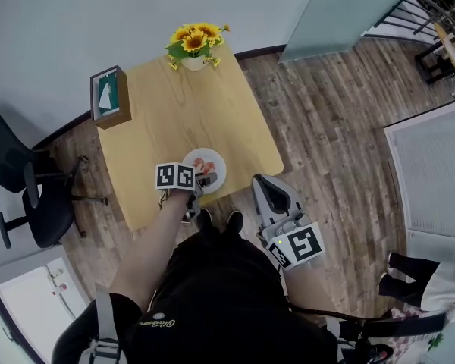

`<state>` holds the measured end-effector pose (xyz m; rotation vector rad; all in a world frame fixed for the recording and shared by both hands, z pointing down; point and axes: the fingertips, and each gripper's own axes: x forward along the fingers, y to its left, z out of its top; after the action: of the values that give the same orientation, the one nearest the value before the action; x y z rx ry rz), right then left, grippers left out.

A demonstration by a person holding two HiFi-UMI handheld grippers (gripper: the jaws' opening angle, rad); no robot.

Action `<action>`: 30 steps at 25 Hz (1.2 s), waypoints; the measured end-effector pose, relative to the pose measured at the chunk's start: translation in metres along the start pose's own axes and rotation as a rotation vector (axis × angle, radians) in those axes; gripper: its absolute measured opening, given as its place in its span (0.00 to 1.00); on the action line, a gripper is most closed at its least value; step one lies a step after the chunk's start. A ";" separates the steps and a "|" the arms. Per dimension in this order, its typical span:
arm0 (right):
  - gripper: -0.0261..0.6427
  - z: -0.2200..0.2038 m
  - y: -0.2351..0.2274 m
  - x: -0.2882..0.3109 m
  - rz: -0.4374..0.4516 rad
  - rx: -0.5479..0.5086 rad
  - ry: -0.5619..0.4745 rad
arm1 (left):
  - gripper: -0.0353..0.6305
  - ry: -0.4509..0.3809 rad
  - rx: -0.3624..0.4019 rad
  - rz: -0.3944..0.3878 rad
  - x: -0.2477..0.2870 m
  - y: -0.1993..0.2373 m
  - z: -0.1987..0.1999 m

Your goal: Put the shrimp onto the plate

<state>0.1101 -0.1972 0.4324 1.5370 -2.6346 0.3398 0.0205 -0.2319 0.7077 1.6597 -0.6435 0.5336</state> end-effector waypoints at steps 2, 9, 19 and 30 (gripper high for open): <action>0.05 0.001 0.000 -0.001 0.001 -0.001 -0.003 | 0.39 0.002 0.003 0.005 -0.001 0.000 -0.001; 0.05 0.003 0.001 -0.002 0.013 -0.005 -0.013 | 0.39 -0.010 0.003 0.011 -0.008 0.002 -0.006; 0.05 0.006 0.008 0.000 0.045 -0.021 -0.012 | 0.37 -0.098 0.051 0.013 -0.027 -0.003 0.002; 0.05 0.007 0.014 0.001 0.062 -0.027 -0.010 | 0.06 -0.156 0.118 0.030 -0.039 -0.010 0.006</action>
<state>0.0976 -0.1931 0.4236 1.4555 -2.6874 0.3001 -0.0019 -0.2316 0.6731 1.8181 -0.7643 0.4742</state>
